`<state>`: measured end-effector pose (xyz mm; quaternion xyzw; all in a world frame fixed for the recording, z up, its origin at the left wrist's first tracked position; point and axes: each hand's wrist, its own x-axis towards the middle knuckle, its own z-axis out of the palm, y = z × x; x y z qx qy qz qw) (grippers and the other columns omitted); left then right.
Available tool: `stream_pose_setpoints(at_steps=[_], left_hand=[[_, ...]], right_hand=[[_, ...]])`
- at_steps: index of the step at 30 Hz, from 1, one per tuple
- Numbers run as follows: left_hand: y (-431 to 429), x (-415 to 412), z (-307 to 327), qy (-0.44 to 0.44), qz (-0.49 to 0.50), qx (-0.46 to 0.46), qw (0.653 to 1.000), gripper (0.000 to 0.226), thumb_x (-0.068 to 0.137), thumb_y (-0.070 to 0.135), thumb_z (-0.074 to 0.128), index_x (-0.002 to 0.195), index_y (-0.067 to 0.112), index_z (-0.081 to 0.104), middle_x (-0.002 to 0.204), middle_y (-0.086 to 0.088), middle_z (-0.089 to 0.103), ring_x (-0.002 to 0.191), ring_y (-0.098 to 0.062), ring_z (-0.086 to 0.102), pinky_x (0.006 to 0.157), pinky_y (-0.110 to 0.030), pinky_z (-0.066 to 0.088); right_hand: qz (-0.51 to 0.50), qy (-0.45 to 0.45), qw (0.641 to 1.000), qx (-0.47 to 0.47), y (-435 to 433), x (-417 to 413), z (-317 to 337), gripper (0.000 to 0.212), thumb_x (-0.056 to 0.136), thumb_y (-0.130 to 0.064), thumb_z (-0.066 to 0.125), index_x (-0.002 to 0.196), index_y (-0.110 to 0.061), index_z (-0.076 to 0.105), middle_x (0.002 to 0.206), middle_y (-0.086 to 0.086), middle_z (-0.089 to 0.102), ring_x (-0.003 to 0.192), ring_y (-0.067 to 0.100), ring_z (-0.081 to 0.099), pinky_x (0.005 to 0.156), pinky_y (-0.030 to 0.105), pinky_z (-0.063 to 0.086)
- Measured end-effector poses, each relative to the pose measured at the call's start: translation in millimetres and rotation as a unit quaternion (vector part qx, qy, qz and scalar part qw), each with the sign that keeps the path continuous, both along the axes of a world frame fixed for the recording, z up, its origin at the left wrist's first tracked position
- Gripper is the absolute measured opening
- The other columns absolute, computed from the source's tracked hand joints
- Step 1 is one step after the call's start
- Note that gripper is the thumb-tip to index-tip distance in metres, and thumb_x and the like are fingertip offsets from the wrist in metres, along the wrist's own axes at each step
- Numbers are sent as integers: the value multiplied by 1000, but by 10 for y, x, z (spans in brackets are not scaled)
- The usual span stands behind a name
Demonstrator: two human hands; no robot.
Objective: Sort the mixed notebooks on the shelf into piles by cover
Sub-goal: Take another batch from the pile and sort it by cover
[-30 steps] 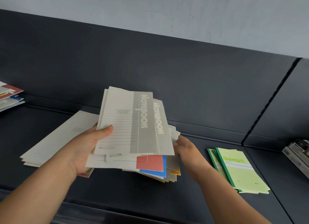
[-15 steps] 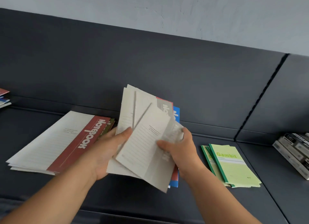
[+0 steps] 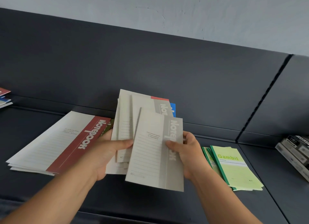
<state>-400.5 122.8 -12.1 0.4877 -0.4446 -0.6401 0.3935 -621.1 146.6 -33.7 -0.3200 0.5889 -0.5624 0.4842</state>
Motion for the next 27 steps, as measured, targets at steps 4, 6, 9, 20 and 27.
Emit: stream_pose_setpoints(at_steps=[4,6,9,20,27], left_hand=[[-78,-12,62,14,16,39,999,21,92,12,59,112,15,66,97,-12,76,90,-33,73,72,-46,59],[-105,34,49,7,26,48,998,27,98,2,47,117,9,64,106,-20,73,100,-37,69,83,-47,56],[-58,17,30,2,9,33,999,26,93,10,59,114,24,67,104,-11,75,100,-37,68,83,-56,53],[-54,25,33,24,9,59,998,24,93,20,60,116,27,65,101,-11,76,97,-38,69,76,-51,54],[-62,57,101,-15,-37,38,998,46,68,15,75,113,23,68,101,-11,76,99,-37,69,87,-58,52]], right_hand=[[-2,-3,1000,-7,-2,-23,25,33,83,2,73,110,-16,62,100,4,76,92,29,73,83,54,59],[10,-19,1000,-3,-5,-39,35,29,85,3,70,109,-13,65,98,5,77,92,31,73,84,56,58],[43,-24,999,7,-10,-8,34,28,87,0,69,112,-12,63,100,7,77,93,32,73,84,56,58],[64,-30,997,-8,-1,13,49,32,86,2,69,113,-14,63,101,5,77,90,30,75,75,48,61],[74,-51,996,16,-2,-58,37,29,88,1,65,114,-11,64,103,10,77,96,36,72,84,53,58]])
